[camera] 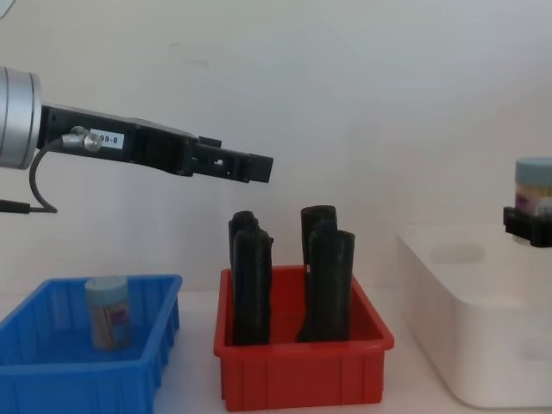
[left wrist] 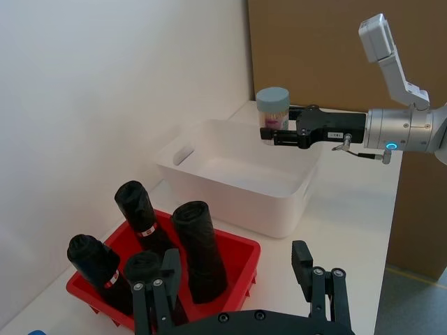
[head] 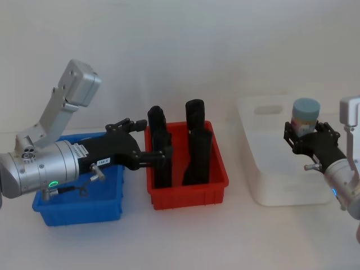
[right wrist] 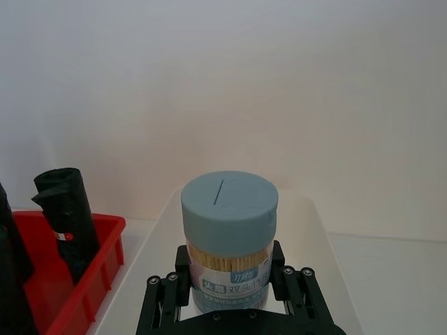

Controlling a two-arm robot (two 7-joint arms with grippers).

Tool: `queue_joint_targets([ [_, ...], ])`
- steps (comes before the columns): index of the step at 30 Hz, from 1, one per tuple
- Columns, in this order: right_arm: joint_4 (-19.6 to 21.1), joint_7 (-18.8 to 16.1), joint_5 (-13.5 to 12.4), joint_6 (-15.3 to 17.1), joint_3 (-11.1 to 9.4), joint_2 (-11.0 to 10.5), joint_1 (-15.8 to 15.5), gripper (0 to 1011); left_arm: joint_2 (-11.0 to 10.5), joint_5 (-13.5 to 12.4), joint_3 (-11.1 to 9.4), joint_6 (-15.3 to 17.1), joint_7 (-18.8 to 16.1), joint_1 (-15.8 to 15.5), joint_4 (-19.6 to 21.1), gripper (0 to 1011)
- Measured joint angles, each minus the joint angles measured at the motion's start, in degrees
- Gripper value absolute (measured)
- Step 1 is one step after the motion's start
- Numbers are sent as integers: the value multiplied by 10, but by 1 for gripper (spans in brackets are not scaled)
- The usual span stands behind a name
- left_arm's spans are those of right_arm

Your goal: Pick the cotton swabs from the blue box and place them into the white box.

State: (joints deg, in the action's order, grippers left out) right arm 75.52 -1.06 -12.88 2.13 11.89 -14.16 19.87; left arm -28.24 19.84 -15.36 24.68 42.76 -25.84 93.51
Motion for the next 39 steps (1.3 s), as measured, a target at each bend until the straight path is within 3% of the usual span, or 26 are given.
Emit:
queue_joint_targets([
  [17,-131,-27,39,10,5,21,71,634,0,0,0,0,0,0,0,1004],
  [29,-171,-37,48,6,7,28,92,972,0,0,0,0,0,0,0,1004],
  [39,-173,-33,48,-15,5,29,93,1001,0,0,0,0,0,0,0,1004],
])
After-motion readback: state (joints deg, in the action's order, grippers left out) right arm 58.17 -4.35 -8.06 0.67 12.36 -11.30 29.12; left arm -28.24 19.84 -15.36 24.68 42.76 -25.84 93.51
